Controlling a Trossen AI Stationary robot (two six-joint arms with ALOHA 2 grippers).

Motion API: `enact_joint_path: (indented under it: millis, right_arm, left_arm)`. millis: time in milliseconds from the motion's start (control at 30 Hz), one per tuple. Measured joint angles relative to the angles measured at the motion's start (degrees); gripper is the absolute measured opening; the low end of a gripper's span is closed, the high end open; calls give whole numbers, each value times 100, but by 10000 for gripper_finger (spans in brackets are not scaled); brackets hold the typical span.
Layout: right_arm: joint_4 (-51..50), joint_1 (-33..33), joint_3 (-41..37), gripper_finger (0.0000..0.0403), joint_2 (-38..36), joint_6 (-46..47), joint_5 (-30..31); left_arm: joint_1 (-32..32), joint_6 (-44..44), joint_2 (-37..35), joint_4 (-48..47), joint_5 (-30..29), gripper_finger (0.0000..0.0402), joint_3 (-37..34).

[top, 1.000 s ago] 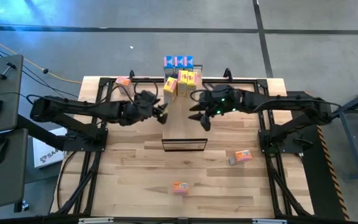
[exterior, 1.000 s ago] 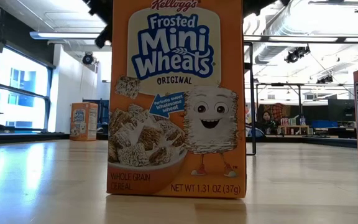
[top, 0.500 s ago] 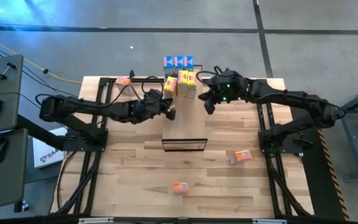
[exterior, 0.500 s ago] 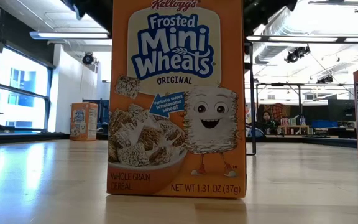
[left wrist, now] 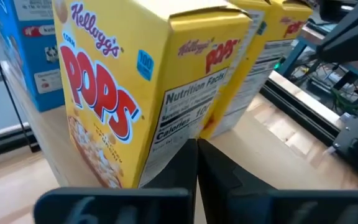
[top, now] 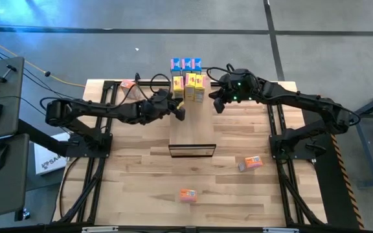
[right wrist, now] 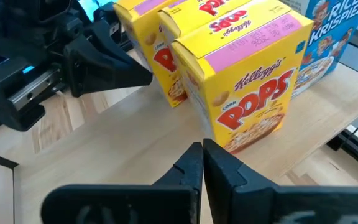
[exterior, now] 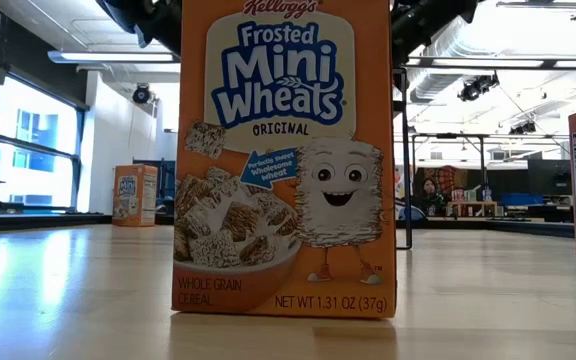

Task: Stack cereal on shelf
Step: Put the yellow cereal box on the shelf aligned with the yellow cereal boxes

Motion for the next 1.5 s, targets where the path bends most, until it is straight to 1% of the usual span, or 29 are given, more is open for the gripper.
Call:
enact_joint_path:
  millis: [200, 300, 467, 600, 833, 1000, 1233, 1367, 1500]
  right_arm:
    - [0, -11, 0, 5, 4, 19, 26]
    - [-2, -11, 0, 5, 86, 150, 25]
    - [-20, -11, 1, 5, 197, 294, 42]
    - [-20, -48, 0, 5, 194, 501, 333]
    - [-22, -123, 0, 5, 320, 632, 283]
    - [54, -118, 0, 5, 457, 641, 283]
    - [510, -132, 0, 5, 666, 732, 317]
    - [764, -136, 0, 5, 774, 768, 333]
    - [884, -139, 0, 5, 888, 768, 404]
  left_arm:
    - [207, 13, 0, 10, 348, 0, 0]
    - [239, 14, -9, 40, 409, 0, 0]
    - [239, 284, -264, -14, 610, 0, 0]
    - [253, 449, -499, -173, 680, 0, 2]
    - [239, 392, -572, -389, 987, 0, 2]
    - [246, 172, -538, -615, 973, 0, 2]
    - [440, 94, -493, -688, 558, 0, 0]
    - [585, 33, -492, -683, 552, 0, 0]
    - [646, 39, -493, -679, 668, 0, 0]
